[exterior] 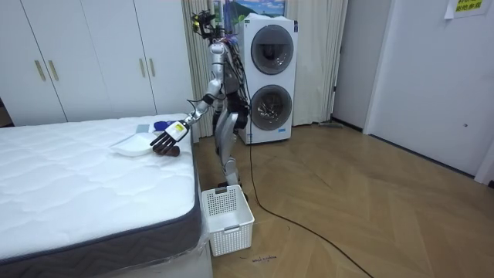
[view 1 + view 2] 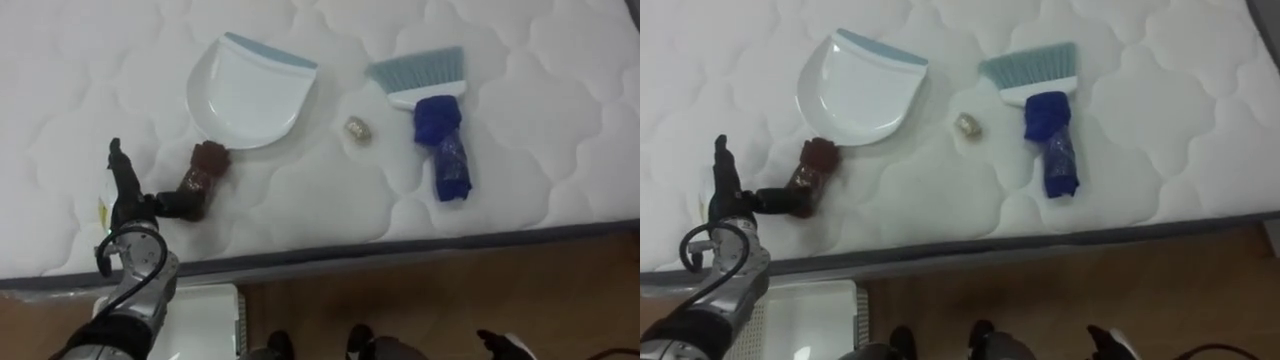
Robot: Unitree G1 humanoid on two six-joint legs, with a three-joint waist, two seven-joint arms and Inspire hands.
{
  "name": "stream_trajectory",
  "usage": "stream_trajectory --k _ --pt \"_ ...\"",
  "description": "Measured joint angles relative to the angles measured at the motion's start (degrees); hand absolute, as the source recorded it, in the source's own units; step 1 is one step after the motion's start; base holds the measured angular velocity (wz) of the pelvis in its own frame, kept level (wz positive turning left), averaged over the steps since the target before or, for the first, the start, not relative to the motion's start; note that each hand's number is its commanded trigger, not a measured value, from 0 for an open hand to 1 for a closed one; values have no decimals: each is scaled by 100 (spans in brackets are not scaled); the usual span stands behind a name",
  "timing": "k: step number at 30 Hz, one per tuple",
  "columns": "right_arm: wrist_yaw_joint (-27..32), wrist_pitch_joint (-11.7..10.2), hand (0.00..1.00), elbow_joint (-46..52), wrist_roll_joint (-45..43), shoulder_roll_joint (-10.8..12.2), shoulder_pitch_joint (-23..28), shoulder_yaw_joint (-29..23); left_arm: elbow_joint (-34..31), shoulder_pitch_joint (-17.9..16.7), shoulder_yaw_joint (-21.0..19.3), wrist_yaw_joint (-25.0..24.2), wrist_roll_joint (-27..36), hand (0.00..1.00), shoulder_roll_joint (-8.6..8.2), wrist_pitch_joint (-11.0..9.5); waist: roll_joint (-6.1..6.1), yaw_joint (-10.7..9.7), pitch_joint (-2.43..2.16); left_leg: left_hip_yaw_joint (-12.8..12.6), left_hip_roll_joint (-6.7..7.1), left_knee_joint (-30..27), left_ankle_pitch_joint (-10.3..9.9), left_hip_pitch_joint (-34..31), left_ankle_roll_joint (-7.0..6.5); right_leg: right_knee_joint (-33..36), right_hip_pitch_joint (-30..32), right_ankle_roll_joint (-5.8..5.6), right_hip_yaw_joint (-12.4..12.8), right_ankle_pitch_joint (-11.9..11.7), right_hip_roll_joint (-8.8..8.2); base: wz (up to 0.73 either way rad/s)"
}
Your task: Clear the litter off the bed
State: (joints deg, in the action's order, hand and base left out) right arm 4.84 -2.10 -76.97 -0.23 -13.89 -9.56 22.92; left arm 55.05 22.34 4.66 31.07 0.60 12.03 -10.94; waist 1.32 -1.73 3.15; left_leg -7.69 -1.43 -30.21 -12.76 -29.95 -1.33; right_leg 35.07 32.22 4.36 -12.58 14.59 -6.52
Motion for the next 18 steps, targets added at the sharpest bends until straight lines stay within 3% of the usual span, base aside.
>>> stream_trajectory --k 9,18 --pt "-11 13 0 -2 7 3 3 78 -71 110 -2 239 302 0 1 -45 -27 -38 15 -7 -19 -173 -43 -107 5 110 82 16 -6 22 -4 0" --pt "-11 -37 0 -95 6 1 29 185 -120 113 5 487 382 0 4 -341 -23 -188 15 -46 -42 -254 -61 -129 -9 116 77 7 -8 27 -4 0"
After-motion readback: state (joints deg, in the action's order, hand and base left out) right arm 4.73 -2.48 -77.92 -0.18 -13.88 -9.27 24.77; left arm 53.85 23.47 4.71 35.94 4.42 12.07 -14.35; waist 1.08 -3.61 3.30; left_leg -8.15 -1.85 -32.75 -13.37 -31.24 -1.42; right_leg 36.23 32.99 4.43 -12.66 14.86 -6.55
